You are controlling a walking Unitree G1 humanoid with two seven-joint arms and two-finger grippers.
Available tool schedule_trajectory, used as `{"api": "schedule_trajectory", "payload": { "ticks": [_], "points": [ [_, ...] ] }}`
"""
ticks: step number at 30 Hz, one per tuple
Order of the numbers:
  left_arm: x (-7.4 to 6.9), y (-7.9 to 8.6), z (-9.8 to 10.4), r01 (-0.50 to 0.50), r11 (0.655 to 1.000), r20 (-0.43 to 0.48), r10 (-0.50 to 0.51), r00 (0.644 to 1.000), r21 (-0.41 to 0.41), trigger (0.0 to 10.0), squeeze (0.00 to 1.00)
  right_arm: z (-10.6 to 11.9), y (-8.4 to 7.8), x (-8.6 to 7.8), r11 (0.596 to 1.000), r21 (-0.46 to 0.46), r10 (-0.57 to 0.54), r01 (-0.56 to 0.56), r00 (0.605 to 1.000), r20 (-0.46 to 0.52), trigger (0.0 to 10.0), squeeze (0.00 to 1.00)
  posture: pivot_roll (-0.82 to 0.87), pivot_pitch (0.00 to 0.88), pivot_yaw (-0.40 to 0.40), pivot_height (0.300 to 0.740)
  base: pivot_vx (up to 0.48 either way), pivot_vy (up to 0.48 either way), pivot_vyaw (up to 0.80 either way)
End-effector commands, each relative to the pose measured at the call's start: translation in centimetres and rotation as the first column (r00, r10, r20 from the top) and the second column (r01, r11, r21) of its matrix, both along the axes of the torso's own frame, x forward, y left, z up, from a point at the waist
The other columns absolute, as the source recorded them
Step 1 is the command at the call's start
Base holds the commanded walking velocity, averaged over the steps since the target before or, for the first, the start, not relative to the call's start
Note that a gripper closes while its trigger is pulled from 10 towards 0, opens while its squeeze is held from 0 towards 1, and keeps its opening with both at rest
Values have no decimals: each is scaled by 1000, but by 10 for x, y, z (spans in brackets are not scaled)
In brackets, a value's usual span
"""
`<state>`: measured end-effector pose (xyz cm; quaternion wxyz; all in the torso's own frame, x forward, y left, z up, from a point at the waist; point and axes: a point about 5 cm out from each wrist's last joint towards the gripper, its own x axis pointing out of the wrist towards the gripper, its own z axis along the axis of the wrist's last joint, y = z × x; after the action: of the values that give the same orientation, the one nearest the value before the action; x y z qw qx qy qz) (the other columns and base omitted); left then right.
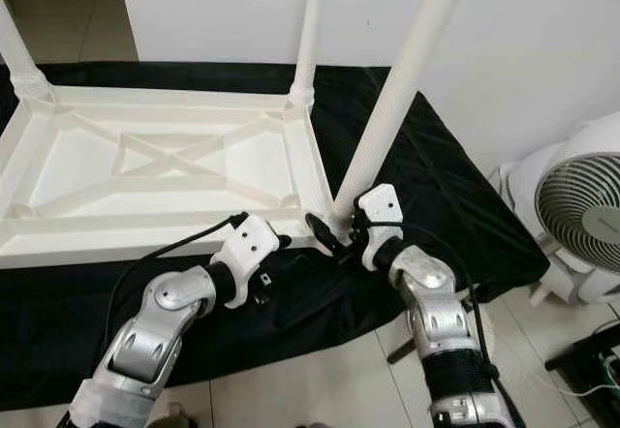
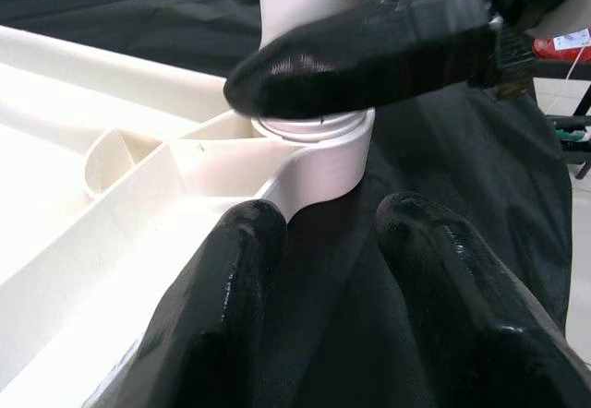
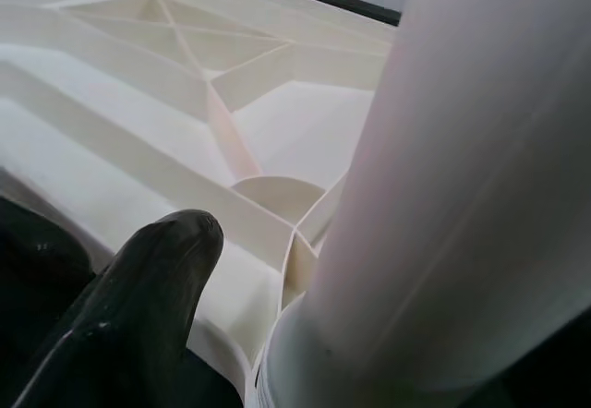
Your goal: Building children table
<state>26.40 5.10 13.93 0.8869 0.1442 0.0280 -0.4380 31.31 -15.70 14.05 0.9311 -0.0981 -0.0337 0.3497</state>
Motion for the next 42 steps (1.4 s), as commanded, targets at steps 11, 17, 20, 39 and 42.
{"api": "schedule_trajectory", "payload": {
  "ticks": [11, 17, 20, 39, 42],
  "points": [
    [5, -2, 4, -77, 997, 30, 77, 997, -10, 10000, 0, -11, -10, 16, 993, -107, 42, -46, 998, -35, 2000, 0, 86, 36, -90, 740, 0, 0, 0],
    [5, -1, 5, -82, 997, 31, 82, 996, -12, 10000, 0, -21, -16, 18, 993, -104, 52, -60, 996, -78, 0, 0, 91, 46, -94, 740, 0, 0, 0],
    [4, -1, 5, -83, 996, 29, 84, 996, -15, 10000, 0, -24, -17, 16, 995, -83, 43, -50, 996, -83, 0, 0, 90, 48, -96, 740, 0, 0, 0],
    [2, -5, 2, -72, 997, 15, 72, 997, -19, 10000, 0, -28, 0, 5, 820, 125, -546, 559, 828, -127, 10000, 0, 67, 61, -96, 740, 0, 0, 0],
    [2, -6, 2, -68, 997, 13, 69, 998, -20, 10000, 0, -28, 6, -7, 681, 145, -702, 718, 696, -152, 10000, 0, 66, 61, -98, 740, 0, 0, 0]
  ]
}}
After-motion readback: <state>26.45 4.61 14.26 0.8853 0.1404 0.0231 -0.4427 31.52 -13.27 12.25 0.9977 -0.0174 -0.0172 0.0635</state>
